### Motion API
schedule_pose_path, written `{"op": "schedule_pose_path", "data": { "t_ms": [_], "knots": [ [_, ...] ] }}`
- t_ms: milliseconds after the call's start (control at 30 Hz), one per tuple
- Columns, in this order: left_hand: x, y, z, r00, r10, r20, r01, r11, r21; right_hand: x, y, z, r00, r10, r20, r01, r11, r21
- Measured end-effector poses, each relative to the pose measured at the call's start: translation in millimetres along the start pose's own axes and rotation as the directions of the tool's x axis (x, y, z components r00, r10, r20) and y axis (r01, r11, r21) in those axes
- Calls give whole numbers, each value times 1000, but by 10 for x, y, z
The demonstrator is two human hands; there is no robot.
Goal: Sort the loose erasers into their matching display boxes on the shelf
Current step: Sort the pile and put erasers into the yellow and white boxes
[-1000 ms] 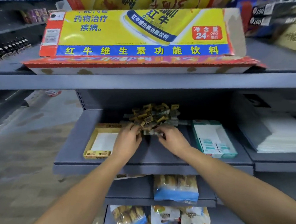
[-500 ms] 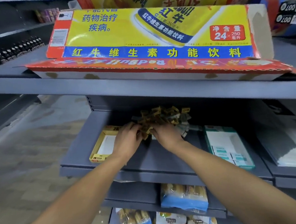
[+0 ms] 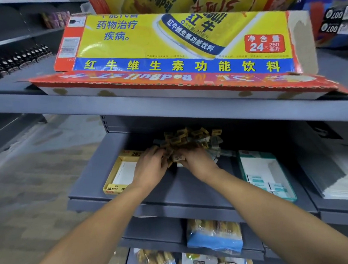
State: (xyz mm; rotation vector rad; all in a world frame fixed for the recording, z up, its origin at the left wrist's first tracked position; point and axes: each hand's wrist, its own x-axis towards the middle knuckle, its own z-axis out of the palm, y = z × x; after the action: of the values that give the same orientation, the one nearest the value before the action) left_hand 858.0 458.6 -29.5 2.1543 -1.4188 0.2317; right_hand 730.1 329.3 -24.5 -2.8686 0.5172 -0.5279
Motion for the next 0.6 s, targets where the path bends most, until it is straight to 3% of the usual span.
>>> {"op": "schedule_pose_path", "data": {
  "t_ms": [167,467,600],
  "knots": [
    [3,253,12,999,39,24,-38,998,-41,-335,91,-179,987,42,-155,-38,999,26],
    [-22,697,126,983,148,112,-136,984,-114,-727,212,-372,970,65,-235,-54,997,54],
    [-43,785,143,976,165,138,-150,982,-113,-842,240,-412,957,167,-238,-135,980,143]
  ]
}}
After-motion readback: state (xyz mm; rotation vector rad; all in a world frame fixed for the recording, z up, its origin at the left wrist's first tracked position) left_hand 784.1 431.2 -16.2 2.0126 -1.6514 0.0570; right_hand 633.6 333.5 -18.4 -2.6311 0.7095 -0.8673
